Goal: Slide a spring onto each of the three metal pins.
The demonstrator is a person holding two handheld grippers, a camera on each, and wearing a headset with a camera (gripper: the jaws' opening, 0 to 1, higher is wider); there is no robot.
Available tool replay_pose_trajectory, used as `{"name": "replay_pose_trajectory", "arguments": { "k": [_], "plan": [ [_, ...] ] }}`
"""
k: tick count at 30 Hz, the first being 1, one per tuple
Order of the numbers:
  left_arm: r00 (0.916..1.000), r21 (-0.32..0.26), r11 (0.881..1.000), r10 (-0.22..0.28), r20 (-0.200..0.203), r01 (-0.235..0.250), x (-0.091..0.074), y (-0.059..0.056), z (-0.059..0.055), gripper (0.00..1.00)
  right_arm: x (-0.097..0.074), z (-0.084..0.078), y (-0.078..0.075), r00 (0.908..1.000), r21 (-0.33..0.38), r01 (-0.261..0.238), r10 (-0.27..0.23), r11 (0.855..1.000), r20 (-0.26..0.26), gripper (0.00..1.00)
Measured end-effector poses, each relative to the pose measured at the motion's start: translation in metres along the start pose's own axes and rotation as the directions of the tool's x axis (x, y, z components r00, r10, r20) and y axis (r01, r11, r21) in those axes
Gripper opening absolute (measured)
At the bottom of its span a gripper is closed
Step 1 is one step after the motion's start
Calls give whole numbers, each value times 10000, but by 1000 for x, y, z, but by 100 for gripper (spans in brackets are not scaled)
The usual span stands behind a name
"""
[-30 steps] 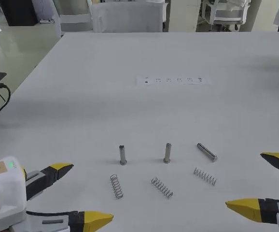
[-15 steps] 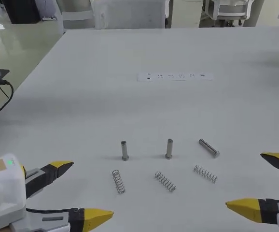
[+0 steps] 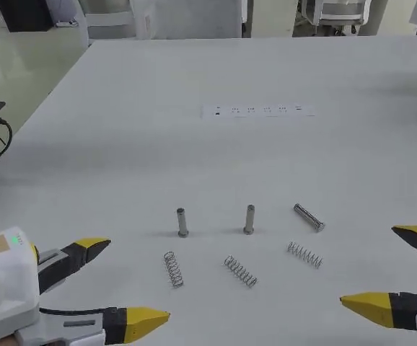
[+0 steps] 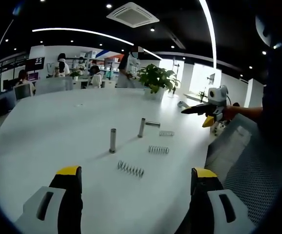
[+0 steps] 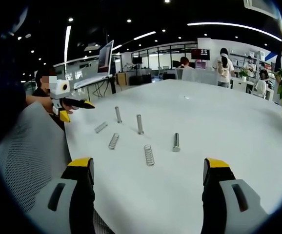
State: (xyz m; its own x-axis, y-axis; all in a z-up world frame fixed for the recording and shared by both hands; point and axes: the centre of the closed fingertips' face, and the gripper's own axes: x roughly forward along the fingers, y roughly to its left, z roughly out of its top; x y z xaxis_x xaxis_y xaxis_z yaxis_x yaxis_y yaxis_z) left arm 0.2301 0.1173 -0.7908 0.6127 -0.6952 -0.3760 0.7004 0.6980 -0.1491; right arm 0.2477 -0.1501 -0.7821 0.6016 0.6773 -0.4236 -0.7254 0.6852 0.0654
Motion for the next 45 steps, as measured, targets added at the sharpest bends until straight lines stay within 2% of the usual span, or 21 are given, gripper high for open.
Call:
{"name": "replay_pose_trajectory", "arguments": {
  "k": [4,10,17,27,32,39,41,43,45],
  "plan": [
    [10000,8,10000,2,-18,-1,-1,-1,-1,89,2,0,-3,10000,155,-1,2,9999,-11,92],
    [9998,-47,9999,146,139,-146,-6,-1,1,89,9,9,-7,9999,272,-82,84,9996,-66,87],
    [9992,-28,9998,204,330,-203,-9,-4,4,88,26,21,-18,9968,-515,-141,99,9986,-797,81],
    [9988,31,9997,228,423,-229,-15,-8,5,87,56,37,-34,9910,-1015,-186,48,9947,-1340,70],
    [9983,86,9997,223,538,-228,-17,-9,8,86,71,39,-41,9845,-1270,-261,35,9916,-1751,66],
    [9977,164,9995,264,628,-275,-20,-10,12,86,93,40,-51,9742,-1271,-240,-53,9916,-2255,59],
    [9976,183,9994,271,641,-283,-20,-10,13,85,98,34,-55,9636,-1184,-214,-110,9927,-2671,56],
    [9975,178,9994,278,642,-290,-21,-10,13,85,103,32,-58,9594,-1311,-114,-261,9913,-2810,53],
    [9975,170,9994,293,640,-305,-21,-10,12,85,108,28,-60,9510,-1365,-83,-344,9906,-3072,50]
  ]
}}
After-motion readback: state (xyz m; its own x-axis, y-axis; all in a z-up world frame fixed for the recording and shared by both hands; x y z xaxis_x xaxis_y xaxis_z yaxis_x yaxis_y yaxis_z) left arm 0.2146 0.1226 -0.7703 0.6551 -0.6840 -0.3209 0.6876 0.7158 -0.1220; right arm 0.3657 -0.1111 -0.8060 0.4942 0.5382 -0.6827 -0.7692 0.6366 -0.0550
